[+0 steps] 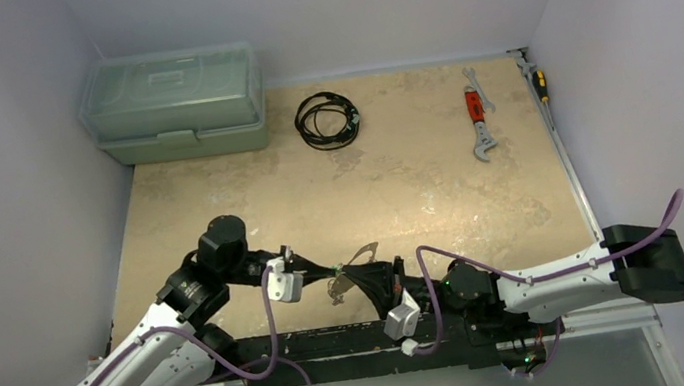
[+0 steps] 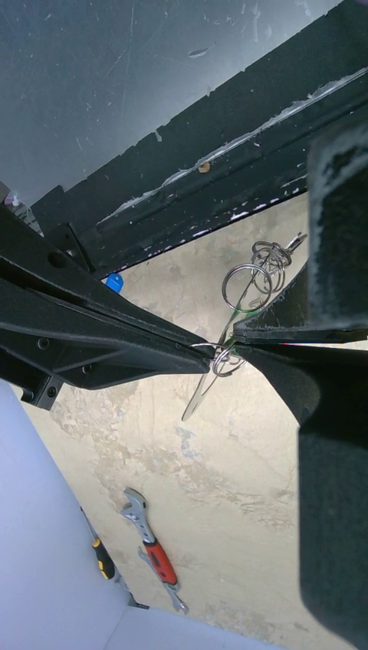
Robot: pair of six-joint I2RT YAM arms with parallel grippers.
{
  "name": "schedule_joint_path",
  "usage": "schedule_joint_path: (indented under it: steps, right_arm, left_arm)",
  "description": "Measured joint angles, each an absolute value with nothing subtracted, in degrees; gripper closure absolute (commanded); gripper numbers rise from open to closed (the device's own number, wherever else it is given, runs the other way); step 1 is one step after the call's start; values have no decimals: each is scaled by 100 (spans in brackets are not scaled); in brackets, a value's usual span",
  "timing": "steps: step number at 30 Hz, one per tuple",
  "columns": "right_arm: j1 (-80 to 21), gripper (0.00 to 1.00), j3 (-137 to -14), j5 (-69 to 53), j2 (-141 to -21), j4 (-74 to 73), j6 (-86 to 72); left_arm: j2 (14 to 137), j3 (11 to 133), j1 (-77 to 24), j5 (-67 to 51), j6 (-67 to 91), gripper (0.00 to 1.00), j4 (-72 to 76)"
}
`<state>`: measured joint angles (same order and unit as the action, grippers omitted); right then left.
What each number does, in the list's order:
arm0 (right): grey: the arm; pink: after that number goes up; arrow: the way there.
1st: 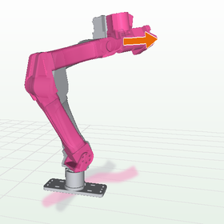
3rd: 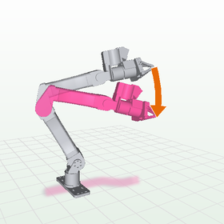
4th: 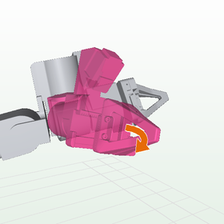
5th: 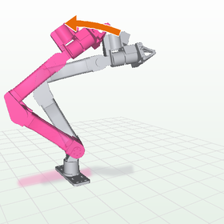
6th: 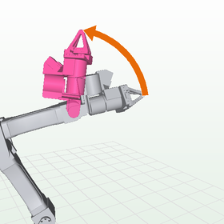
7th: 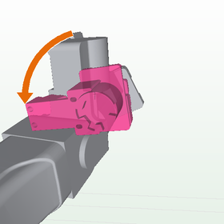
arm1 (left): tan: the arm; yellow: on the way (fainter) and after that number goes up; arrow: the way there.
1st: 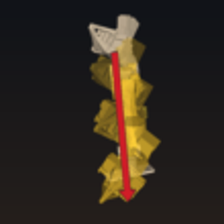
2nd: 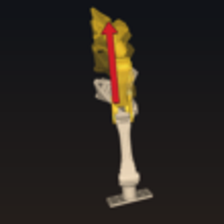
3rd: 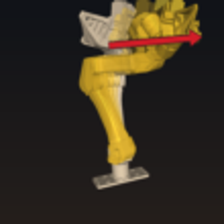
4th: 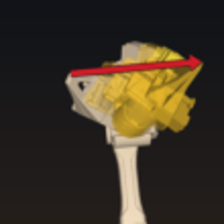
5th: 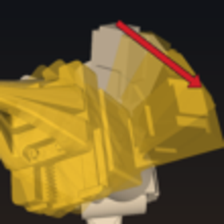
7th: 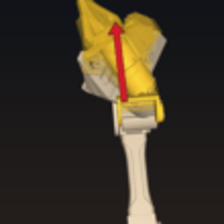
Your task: Put the keys on the keyring
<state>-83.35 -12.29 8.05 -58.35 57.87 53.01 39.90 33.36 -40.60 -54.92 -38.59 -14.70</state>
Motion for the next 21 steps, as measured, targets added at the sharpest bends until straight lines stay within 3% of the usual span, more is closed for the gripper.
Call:
schedule_joint_path:
  steps: [21]
  right_arm:
    - [-8379, 100, -1229, 967, -5874, 5824, 5369]
  left_arm:
    - [4276, 3430, -4053, -5961, -3811, 100, -1553]
